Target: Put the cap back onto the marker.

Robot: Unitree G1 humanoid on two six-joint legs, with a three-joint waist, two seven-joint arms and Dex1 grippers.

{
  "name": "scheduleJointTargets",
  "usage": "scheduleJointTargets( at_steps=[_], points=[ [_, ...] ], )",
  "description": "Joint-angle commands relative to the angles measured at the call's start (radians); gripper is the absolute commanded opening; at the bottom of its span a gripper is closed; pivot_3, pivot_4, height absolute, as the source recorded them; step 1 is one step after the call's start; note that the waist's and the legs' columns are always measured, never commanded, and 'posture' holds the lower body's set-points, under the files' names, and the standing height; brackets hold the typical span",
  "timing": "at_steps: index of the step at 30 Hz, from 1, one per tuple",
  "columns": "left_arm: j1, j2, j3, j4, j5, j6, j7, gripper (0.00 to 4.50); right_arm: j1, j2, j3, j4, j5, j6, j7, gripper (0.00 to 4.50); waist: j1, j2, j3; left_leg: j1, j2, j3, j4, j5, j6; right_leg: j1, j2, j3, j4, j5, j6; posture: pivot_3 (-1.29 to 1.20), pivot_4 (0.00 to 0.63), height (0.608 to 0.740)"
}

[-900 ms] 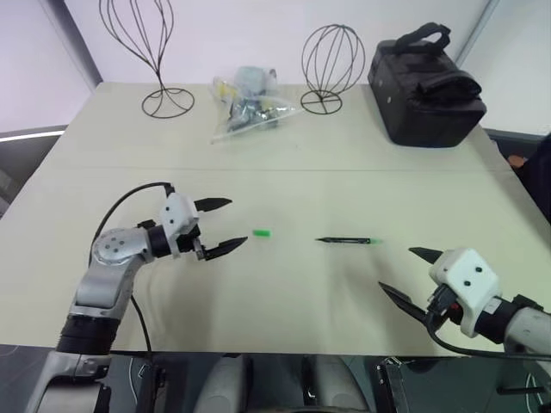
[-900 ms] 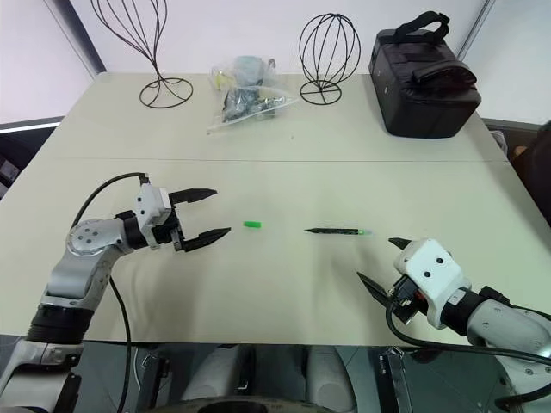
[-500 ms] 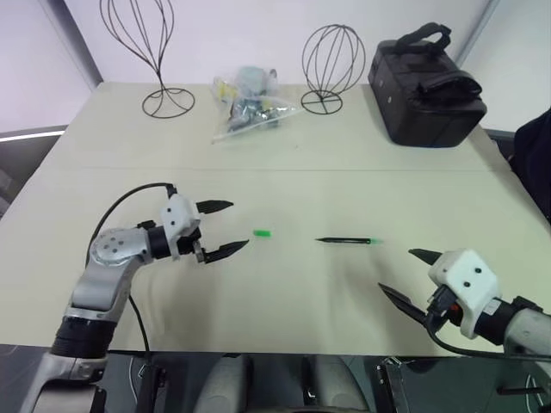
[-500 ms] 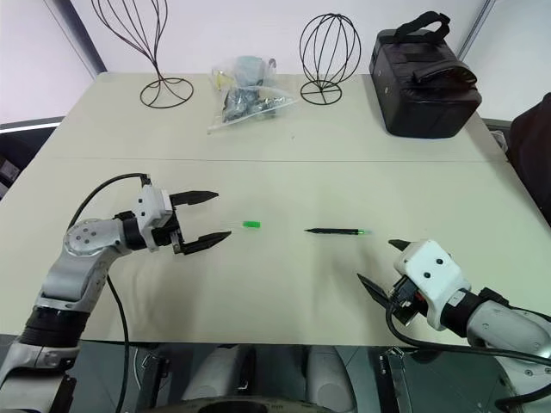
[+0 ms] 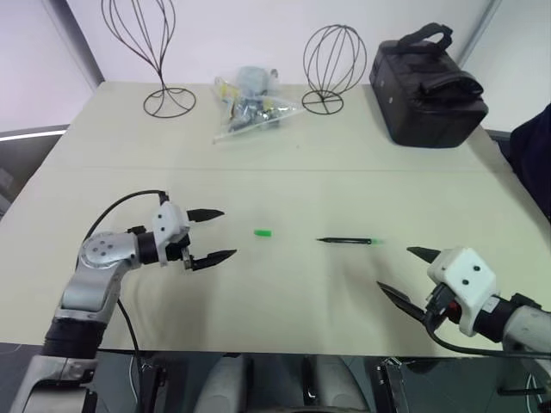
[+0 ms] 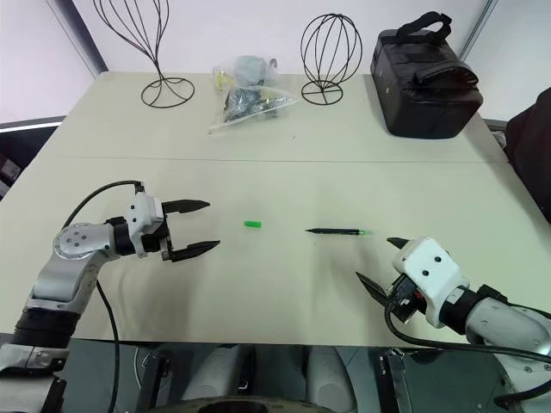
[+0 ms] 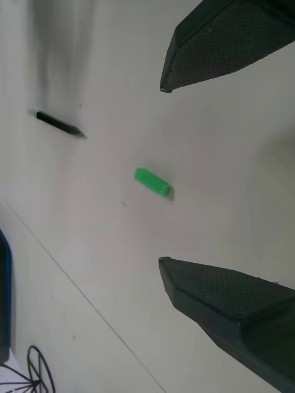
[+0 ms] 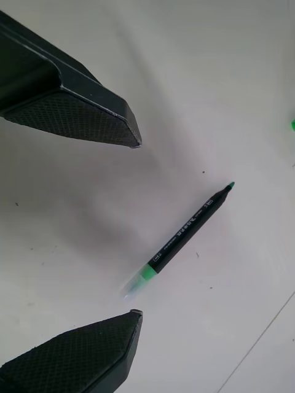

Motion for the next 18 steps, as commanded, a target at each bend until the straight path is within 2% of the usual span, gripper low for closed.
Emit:
scheduleJointTargets(
  at_steps=[1,7,9,18],
  points=[
    [-0.024,0.014,0.006,0.003,-0.001,-0.02,-0.023,4.5,-0.015,-0.012,0.0,-0.021,0.007,-0.006,-0.005,4.32,0.0,0.0,0.0,0.0,0.0,0.0,0.0,0.0,0.0,0.0,0.0,0.0,0.0,0.0,0.0,0.0,0.15,0.74],
    [-0.074,0.003,-0.022,0.025,0.021,-0.013,-0.039,4.5,-0.032,-0.007,0.017,-0.018,0.0,-0.01,-0.015,4.32,0.0,0.0,0.0,0.0,0.0,0.0,0.0,0.0,0.0,0.0,0.0,0.0,0.0,0.0,0.0,0.0,0.15,0.74],
    [-0.102,0.001,-0.049,0.056,0.052,-0.059,-0.059,4.5,-0.045,-0.005,0.03,-0.012,-0.003,-0.013,-0.02,4.32,0.001,0.0,0.0,0.0,0.0,0.0,0.0,0.0,0.0,0.0,0.0,0.0,0.0,0.0,0.0,0.0,0.15,0.74],
    [-0.337,-0.07,-0.164,0.387,0.143,-0.248,-0.213,4.5,-0.143,-0.016,0.138,0.037,-0.04,-0.025,-0.048,4.32,-0.002,0.0,0.0,0.0,-0.001,0.0,0.0,0.0,0.0,0.0,0.001,-0.001,0.0,0.0,0.0,0.0,0.15,0.74]
  ],
)
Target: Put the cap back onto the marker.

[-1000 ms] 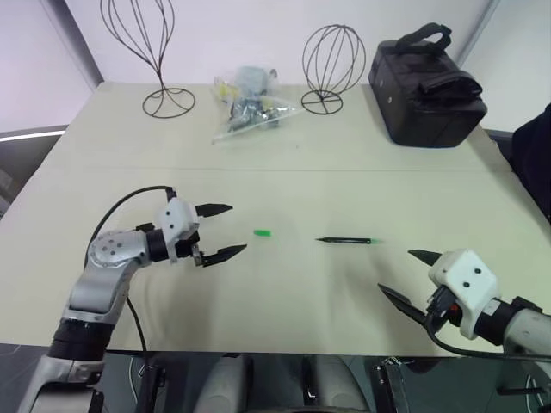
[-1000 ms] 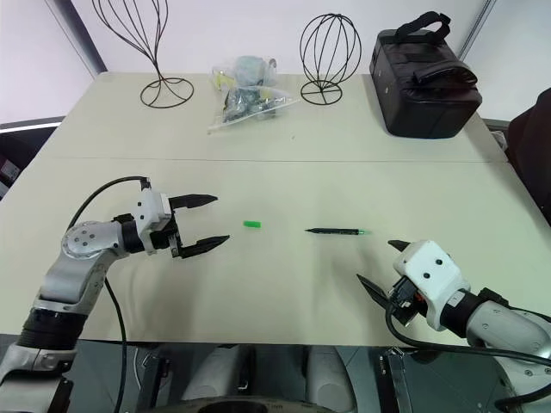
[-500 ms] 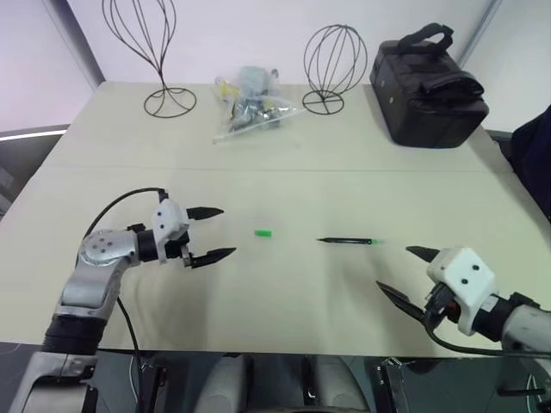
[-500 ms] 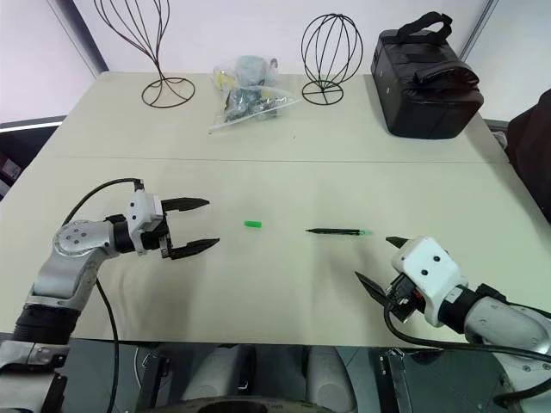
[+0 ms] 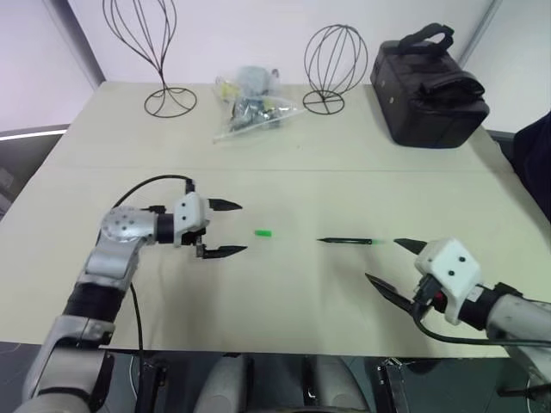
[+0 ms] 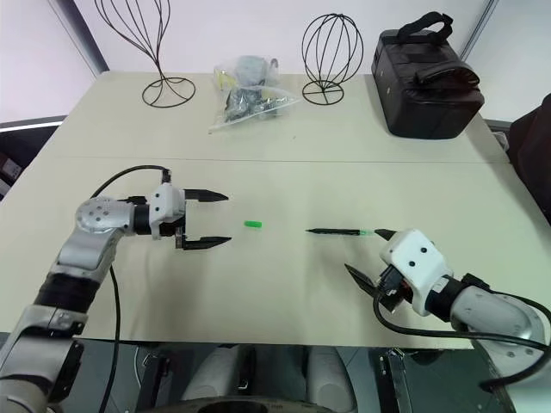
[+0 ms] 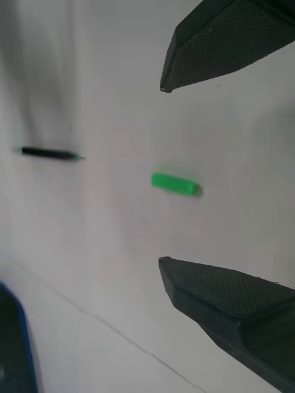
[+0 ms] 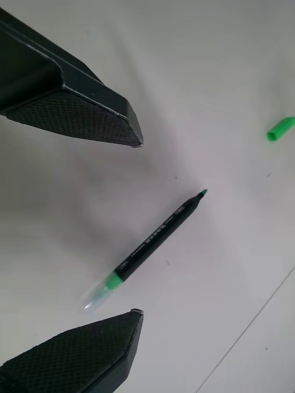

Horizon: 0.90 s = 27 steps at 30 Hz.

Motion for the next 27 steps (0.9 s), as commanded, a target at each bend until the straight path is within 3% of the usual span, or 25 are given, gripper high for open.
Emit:
scheduleJointTargets(
  at_steps=[1,13,27],
  points=[
    [-0.075,-0.016,-0.022,0.136,0.028,-0.062,-0.062,4.5,-0.027,-0.009,0.022,-0.005,-0.018,-0.02,-0.019,4.32,-0.002,0.0,0.0,0.0,0.0,0.0,0.0,0.0,0.0,0.0,0.0,0.0,0.0,0.0,0.0,0.0,0.15,0.74],
    [-0.36,-0.124,-0.041,0.706,0.147,-0.223,-0.149,4.5,-0.015,0.02,0.062,-0.04,-0.05,-0.009,-0.091,4.32,-0.001,-0.001,0.0,-0.003,-0.003,0.0,0.001,-0.001,0.001,-0.002,0.001,-0.002,0.0,0.001,0.002,0.0,0.15,0.74],
    [-0.416,-0.194,-0.037,0.857,0.23,-0.314,-0.149,4.5,0.03,0.032,0.041,-0.082,-0.06,0.003,-0.126,4.32,-0.002,-0.001,0.0,-0.003,-0.003,0.0,0.002,-0.001,0.001,-0.003,0.001,-0.001,0.002,0.001,0.002,0.0,0.15,0.74]
  ],
)
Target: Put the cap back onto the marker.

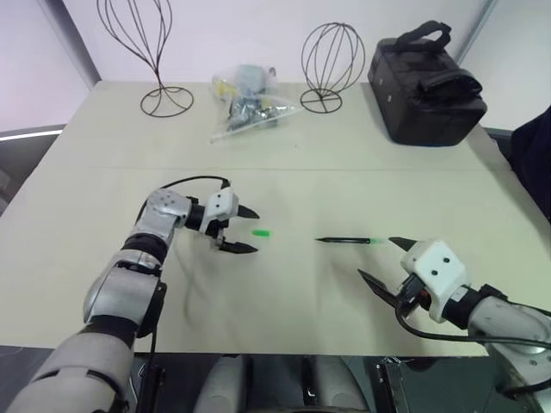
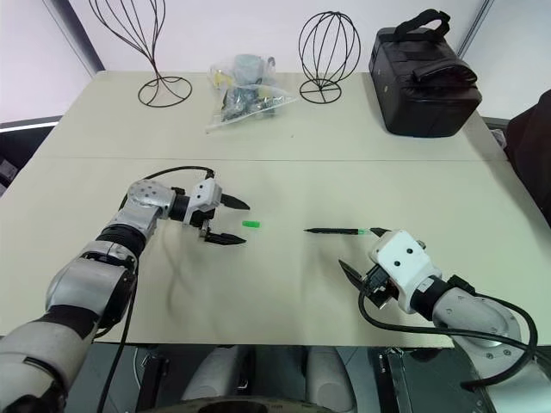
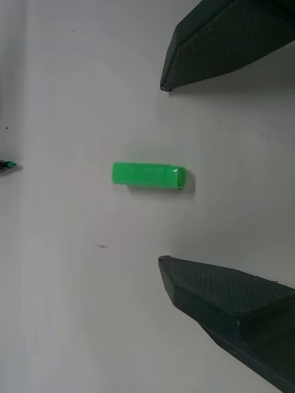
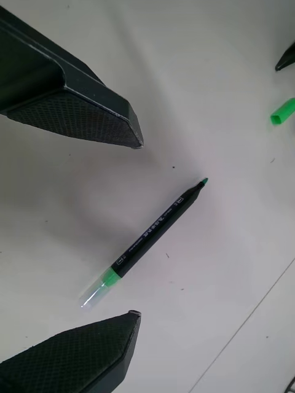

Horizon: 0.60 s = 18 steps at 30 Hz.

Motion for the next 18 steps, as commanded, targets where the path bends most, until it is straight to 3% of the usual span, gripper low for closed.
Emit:
scheduleJointTargets(
  at_steps=[1,18],
  points=[
    [-0.024,-0.006,0.011,0.013,0.024,-0.022,0.007,4.5,0.002,0.001,-0.029,-0.04,-0.001,0.0,-0.007,4.32,0.0,0.0,0.0,0.0,0.0,0.0,0.0,0.0,0.0,0.0,0.0,0.0,0.0,0.0,0.0,0.0,0.15,0.74],
    [-0.023,-0.056,0.028,0.038,0.06,-0.017,0.035,4.5,0.016,-0.01,-0.057,-0.063,-0.003,0.017,-0.007,4.32,0.003,0.0,0.0,0.0,0.0,0.0,0.001,0.0,0.0,0.001,0.0,0.0,0.0,0.0,0.001,0.0,0.15,0.74]
  ],
)
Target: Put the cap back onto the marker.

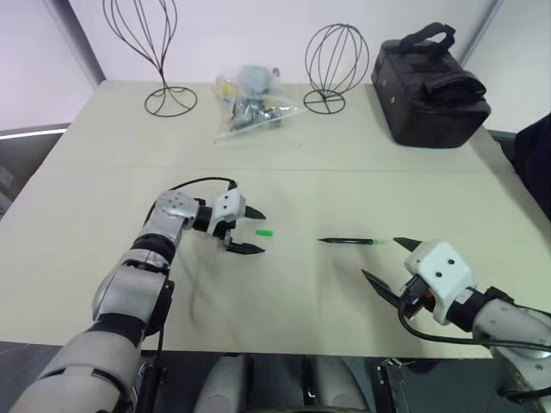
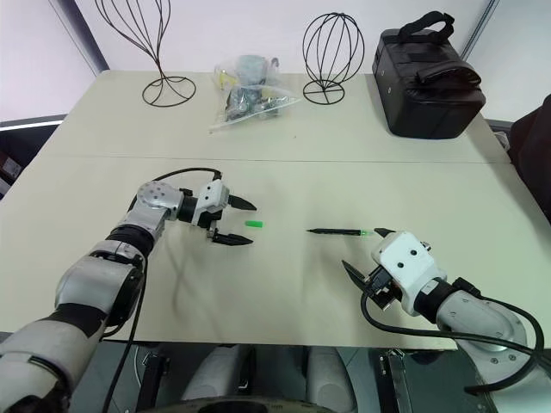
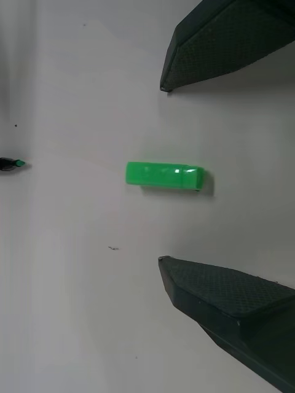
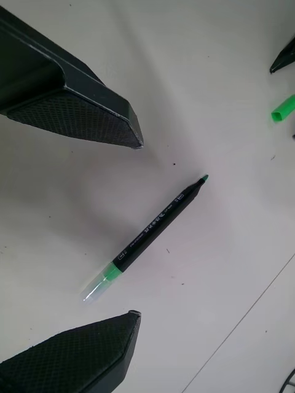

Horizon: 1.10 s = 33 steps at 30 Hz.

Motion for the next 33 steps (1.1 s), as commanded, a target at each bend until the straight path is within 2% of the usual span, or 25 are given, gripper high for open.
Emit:
scheduleJointTargets(
  at_steps=[1,4,10,11,20,24,33],
  points=[
    [-0.01,-0.009,0.001,0.006,0.025,-0.011,0.005,4.25,-0.002,-0.008,-0.033,-0.042,-0.003,-0.001,-0.002,4.36,0.0,0.0,0.0,0.0,0.0,0.0,0.0,0.0,0.0,0.0,0.0,0.0,0.0,0.0,0.0,0.0,0.15,0.74],
    [-0.007,-0.011,-0.002,0.008,0.035,-0.009,0.006,3.2,0.0,-0.009,-0.034,-0.046,-0.006,0.002,-0.002,4.38,0.0,0.0,0.0,0.0,0.0,0.0,0.0,0.0,0.0,0.0,0.0,0.0,0.0,0.0,0.0,0.0,0.15,0.74],
    [-0.002,-0.013,0.001,0.011,0.048,-0.009,0.017,0.21,0.001,-0.008,-0.04,-0.054,-0.009,0.011,-0.002,4.38,-0.002,0.0,0.0,0.004,0.0,0.0,0.001,0.0,0.0,0.003,0.0,0.0,0.002,0.0,0.0,0.0,0.15,0.74],
    [-0.002,-0.013,0.001,0.011,0.049,-0.009,0.017,0.09,0.002,-0.008,-0.041,-0.056,-0.009,0.013,-0.002,4.38,-0.002,0.0,0.0,0.005,0.0,0.0,0.0,0.0,0.0,0.004,0.0,0.0,0.002,0.0,0.0,0.0,0.15,0.74],
    [0.002,-0.01,0.004,0.005,0.052,-0.031,0.037,0.09,-0.011,-0.02,-0.048,-0.047,-0.006,0.013,0.013,4.38,-0.002,0.0,0.0,0.005,0.0,0.0,0.001,0.0,0.0,0.004,0.0,0.0,0.002,0.0,0.0,0.0,0.15,0.74],
    [0.004,-0.01,0.042,-0.034,0.002,-0.091,0.022,0.09,-0.046,-0.056,-0.033,0.004,-0.005,-0.024,0.056,4.38,-0.002,0.0,0.0,0.005,0.0,0.0,0.001,0.0,0.0,0.004,0.0,0.0,0.002,0.0,0.0,0.0,0.15,0.74],
    [0.111,0.016,0.106,-0.277,-0.136,-0.172,-0.054,0.09,-0.254,-0.128,-0.009,0.253,0.135,-0.077,0.266,4.38,-0.005,0.0,0.0,0.004,0.002,0.0,0.0,0.0,0.0,0.002,0.0,0.001,0.002,0.0,0.0,0.0,0.15,0.74]
  ],
)
